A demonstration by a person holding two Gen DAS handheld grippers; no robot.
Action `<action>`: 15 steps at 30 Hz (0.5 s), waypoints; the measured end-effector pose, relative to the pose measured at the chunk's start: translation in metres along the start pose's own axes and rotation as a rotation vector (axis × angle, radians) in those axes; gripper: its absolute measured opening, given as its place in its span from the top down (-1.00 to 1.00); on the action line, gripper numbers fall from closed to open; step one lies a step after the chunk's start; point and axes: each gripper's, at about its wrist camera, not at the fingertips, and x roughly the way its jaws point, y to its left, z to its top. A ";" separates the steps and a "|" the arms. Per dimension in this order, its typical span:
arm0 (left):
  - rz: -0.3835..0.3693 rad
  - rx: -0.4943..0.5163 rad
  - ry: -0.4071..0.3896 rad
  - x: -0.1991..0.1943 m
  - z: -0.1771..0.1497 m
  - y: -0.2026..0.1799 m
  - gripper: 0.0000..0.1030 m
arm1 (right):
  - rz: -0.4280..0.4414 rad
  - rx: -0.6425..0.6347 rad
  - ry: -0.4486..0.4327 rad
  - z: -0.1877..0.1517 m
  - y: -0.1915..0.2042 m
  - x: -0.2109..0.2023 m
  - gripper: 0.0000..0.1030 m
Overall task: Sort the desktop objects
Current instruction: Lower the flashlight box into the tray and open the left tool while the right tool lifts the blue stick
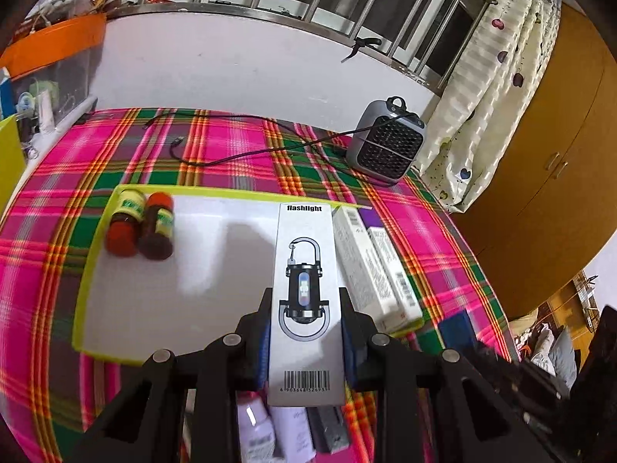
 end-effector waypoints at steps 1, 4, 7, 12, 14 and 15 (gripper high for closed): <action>-0.004 -0.004 0.005 0.003 0.002 -0.001 0.43 | -0.002 0.002 0.000 0.001 -0.002 0.001 0.69; -0.017 -0.027 0.026 0.016 0.010 -0.002 0.43 | -0.006 0.006 -0.002 0.002 -0.004 0.001 0.69; -0.016 -0.043 0.040 0.029 0.017 -0.004 0.43 | -0.010 0.009 -0.003 0.003 -0.006 0.002 0.69; -0.009 -0.081 0.081 0.054 0.026 -0.006 0.43 | -0.018 0.016 -0.003 0.003 -0.011 0.003 0.69; -0.008 -0.096 0.099 0.064 0.029 -0.007 0.43 | -0.022 0.018 -0.002 0.003 -0.013 0.004 0.69; -0.005 -0.100 0.102 0.068 0.031 -0.008 0.43 | -0.023 0.019 -0.001 0.003 -0.014 0.004 0.69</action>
